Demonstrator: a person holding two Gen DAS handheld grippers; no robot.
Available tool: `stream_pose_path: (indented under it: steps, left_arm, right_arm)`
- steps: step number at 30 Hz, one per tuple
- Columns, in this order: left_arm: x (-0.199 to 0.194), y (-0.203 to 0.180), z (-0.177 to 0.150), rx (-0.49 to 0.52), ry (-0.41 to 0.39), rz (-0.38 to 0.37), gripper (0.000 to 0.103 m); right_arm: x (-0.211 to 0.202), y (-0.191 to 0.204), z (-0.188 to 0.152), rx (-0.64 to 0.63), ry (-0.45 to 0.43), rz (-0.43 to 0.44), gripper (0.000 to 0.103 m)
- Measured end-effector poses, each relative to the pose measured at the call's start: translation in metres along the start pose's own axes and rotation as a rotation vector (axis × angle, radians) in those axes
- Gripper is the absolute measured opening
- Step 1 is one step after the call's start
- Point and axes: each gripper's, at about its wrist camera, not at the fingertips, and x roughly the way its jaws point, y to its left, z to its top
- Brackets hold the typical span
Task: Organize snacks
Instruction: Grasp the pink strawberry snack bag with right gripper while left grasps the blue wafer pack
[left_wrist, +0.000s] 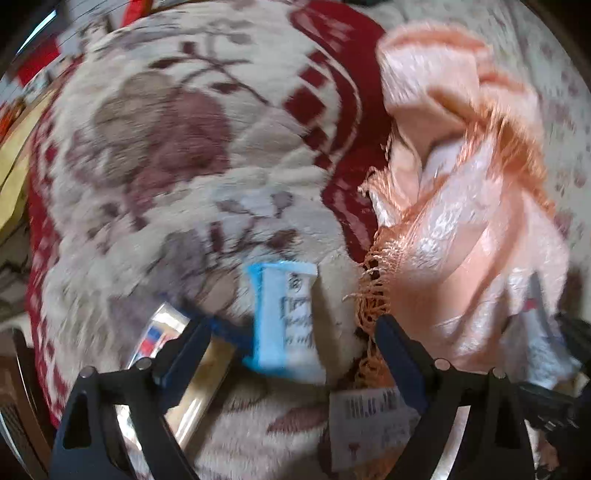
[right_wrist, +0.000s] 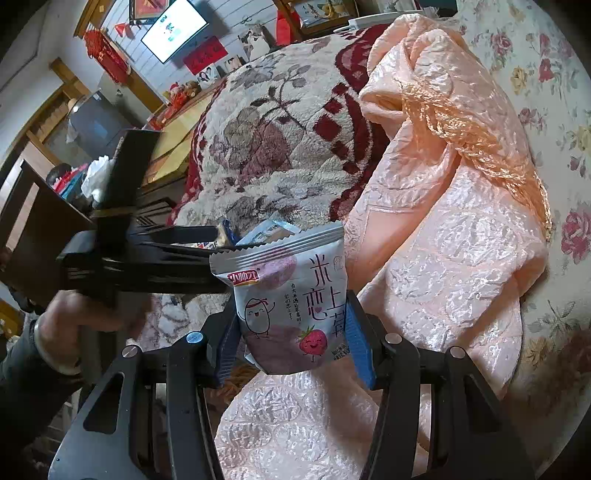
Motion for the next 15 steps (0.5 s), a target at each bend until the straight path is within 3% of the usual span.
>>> stream_pose_path:
  steps: [1,3,9,15]
  left_arm:
    - [0.007,-0.004,0.002,0.029,0.015,0.011,0.058]
    - [0.017,-0.008,0.004,0.059,0.047,0.025,0.032]
    - [-0.005,0.004,0.001,0.013,-0.035,-0.027,0.03]
    - [-0.052,0.02,-0.019,-0.031,-0.13,-0.006,0.03]
  right_arm:
    - [0.0,-0.001,0.0,0.002,-0.002,0.005,0.051]
    - [-0.001,-0.002,0.001,0.006,-0.004,0.004,0.051]
    - [-0.005,0.0,-0.001,0.001,-0.02,0.012,0.051]
    - [-0.005,0.015,-0.005,-0.05,-0.016,-0.002,0.051]
